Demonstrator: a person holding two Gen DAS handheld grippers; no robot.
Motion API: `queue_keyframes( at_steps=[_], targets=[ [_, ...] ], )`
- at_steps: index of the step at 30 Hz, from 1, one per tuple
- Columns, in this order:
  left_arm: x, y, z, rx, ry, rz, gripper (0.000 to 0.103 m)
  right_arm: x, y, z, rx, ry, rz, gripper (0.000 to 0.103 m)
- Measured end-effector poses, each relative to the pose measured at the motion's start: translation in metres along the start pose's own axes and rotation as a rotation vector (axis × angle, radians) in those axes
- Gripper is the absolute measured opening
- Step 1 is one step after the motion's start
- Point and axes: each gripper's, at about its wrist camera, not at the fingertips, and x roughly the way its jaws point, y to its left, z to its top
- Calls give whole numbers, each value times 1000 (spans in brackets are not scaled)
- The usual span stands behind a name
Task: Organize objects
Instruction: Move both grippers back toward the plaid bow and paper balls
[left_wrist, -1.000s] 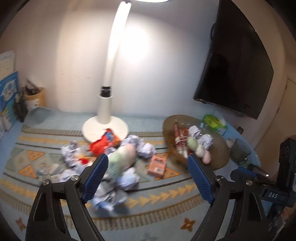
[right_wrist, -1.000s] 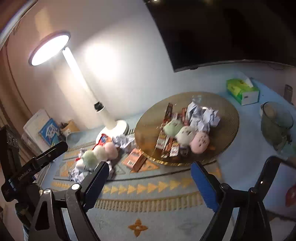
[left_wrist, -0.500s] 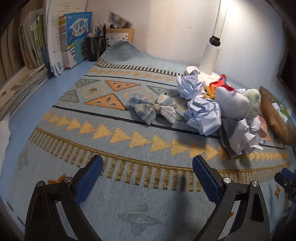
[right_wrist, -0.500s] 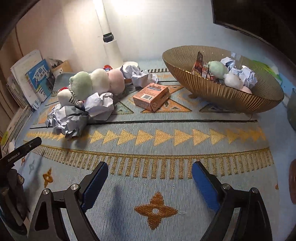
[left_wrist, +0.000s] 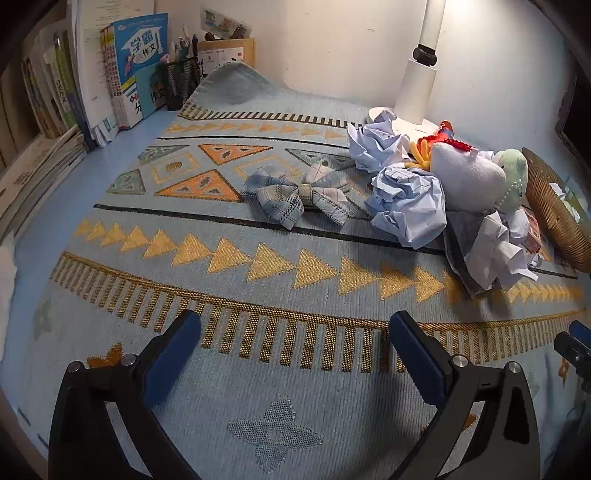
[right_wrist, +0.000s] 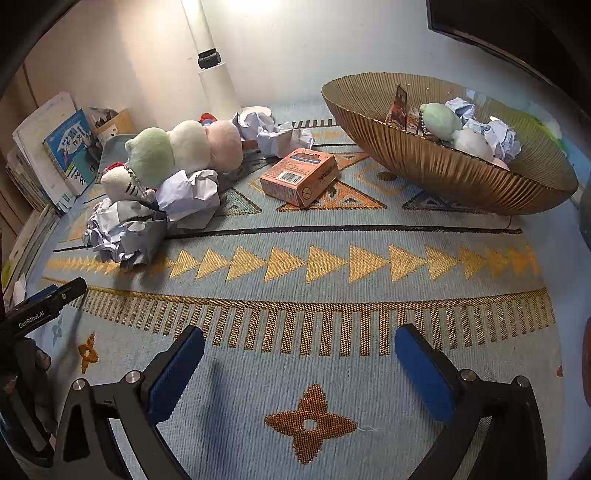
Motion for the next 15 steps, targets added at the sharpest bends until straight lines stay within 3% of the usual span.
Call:
queue_keyframes(
  at_steps=[3,6,9,14,15],
  targets=[
    [-4,10,9,33,10,-130,102,2,2,1,-6,4,-6,103],
    [-14,15,35,205,-84,-73,102,2,3,1,-10,5,-10,103],
    [0,9,57,403,-78,-96,102,3,4,2,-15,8,-17,103],
    [44,-5,74,567,-48,-44,101,5,7,2,-28,15,-35,103],
    [49,-7,74,576,-45,-56,96,6,8,2,-30,17,-38,103]
  ],
)
